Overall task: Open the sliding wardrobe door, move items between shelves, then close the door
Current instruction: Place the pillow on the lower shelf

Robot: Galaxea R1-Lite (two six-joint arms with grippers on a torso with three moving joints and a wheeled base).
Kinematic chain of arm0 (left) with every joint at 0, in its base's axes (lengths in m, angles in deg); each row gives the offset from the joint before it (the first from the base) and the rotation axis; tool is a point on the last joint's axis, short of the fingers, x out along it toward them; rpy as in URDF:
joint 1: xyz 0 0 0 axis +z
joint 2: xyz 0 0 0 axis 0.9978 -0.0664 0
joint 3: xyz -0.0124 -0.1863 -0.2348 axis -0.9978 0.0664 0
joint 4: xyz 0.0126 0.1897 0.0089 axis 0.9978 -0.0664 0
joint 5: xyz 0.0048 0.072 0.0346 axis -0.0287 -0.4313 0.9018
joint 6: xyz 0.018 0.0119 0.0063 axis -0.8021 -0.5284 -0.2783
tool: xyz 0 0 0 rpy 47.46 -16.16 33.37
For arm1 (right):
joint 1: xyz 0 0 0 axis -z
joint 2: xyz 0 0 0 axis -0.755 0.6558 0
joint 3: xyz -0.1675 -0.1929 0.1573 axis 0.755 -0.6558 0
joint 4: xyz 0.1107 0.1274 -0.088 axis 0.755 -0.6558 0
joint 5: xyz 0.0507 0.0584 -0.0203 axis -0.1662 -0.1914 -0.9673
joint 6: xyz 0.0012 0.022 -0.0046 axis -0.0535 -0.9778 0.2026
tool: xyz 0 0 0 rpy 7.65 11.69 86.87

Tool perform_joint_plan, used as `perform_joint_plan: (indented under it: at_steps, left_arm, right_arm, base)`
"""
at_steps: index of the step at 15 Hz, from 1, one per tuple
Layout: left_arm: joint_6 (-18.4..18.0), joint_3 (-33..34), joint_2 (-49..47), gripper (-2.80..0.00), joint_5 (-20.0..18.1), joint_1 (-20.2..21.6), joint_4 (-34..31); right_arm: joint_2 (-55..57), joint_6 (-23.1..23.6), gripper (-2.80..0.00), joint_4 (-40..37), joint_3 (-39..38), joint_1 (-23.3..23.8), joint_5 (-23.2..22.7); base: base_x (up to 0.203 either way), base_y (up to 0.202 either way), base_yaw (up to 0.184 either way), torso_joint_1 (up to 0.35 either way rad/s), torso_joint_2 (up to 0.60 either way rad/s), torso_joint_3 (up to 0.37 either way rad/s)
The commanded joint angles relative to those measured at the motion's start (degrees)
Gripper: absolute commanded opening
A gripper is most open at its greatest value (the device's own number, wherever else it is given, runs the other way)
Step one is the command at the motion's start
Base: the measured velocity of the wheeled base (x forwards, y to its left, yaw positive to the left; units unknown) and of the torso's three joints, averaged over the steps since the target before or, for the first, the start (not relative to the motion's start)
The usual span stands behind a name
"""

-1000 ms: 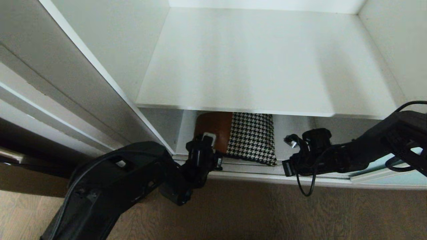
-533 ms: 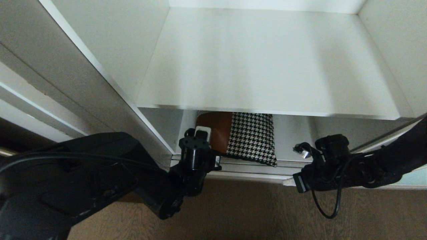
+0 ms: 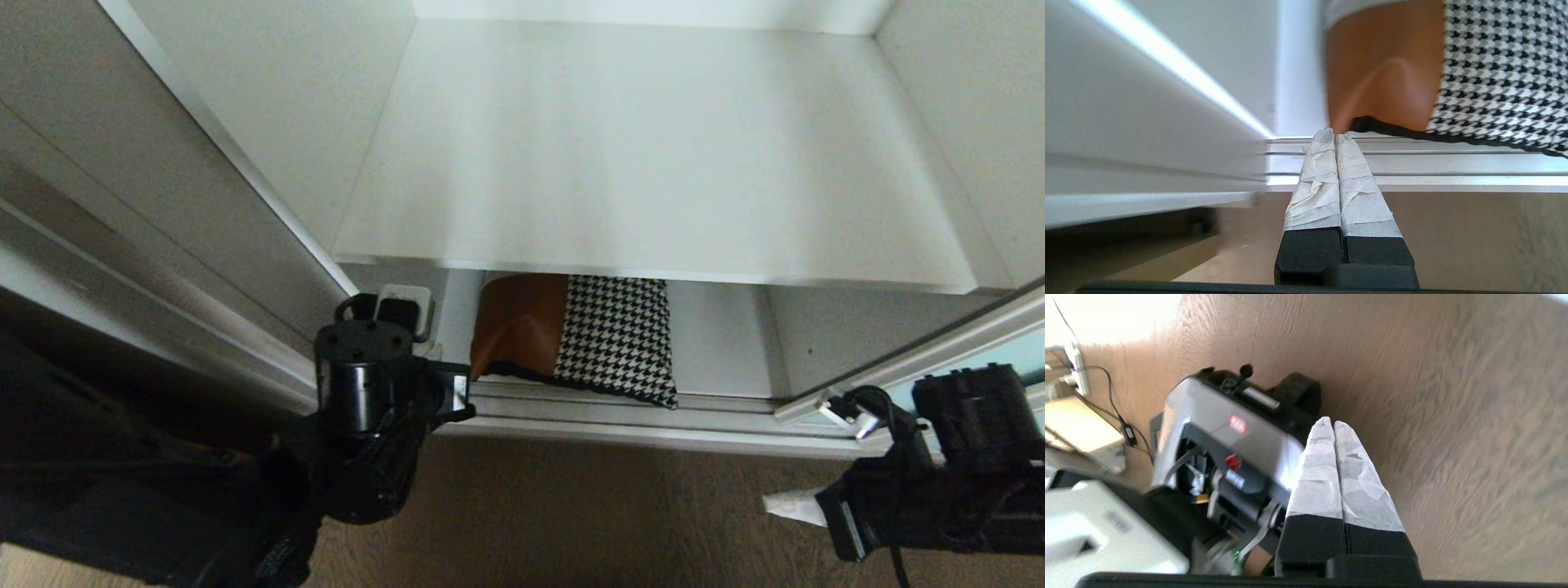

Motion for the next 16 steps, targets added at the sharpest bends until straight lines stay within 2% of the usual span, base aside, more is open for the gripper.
perform_joint_plan:
  at_steps: [1,3,5,7,9,11,14,16]
  left_arm:
    - [-0.3,4.8,8.8,-2.8,2.4,0.0,0.1]
    - [-1.7,7.3,12.7,-2.8,7.7,0.3,0.2]
    - [-2.3,10.4,17.5,-2.8,10.5,0.7,0.1]
    - [-2.6,13.6,22.2,-2.8,12.2,3.3,-0.2]
    - [-2.8,15.2,26.8,-2.8,12.7,7.1,-0.9]
    - [-3.4,15.8,31.9,-2.8,12.8,9.2,-3.5]
    - [-5.1,16.2,40.7,-2.8,12.8,14.7,-7.6]
    - [-6.3,17.1,46.2,-2.8,12.7,18.9,-10.1]
  right_arm:
    - [-12.1,-0.9,-2.8,-1.6,-5.4,1.3,-0.1]
    - [-18.8,-1.8,-2.8,-5.0,-7.8,2.1,-0.1]
    - [-26.1,-3.4,-2.8,-8.7,-9.1,3.4,-0.2]
    - [-33.0,-5.5,-2.8,-13.8,-9.8,4.2,-0.1]
    - [-40.3,-6.2,-2.8,-19.2,-10.6,4.7,0.0]
    - [-45.4,-6.7,-2.8,-25.4,-10.1,5.2,0.4]
    - [-50.9,-7.1,-2.8,-29.6,-9.5,6.3,3.9]
    - [-54.6,-9.5,-2.8,-31.5,-8.7,6.4,4.6]
  base:
    - [0.0,0.0,0.0,0.0,0.0,0.0]
    - [0.0,0.0,0.0,0.0,0.0,0.0]
    - [0.0,0.0,0.0,0.0,0.0,0.0]
    - [0.0,0.0,0.0,0.0,0.0,0.0]
    - [0.0,0.0,0.0,0.0,0.0,0.0]
    - [0.0,0.0,0.0,0.0,0.0,0.0]
    - [0.0,0.0,0.0,0.0,0.0,0.0]
    - [0.0,0.0,0.0,0.0,0.0,0.0]
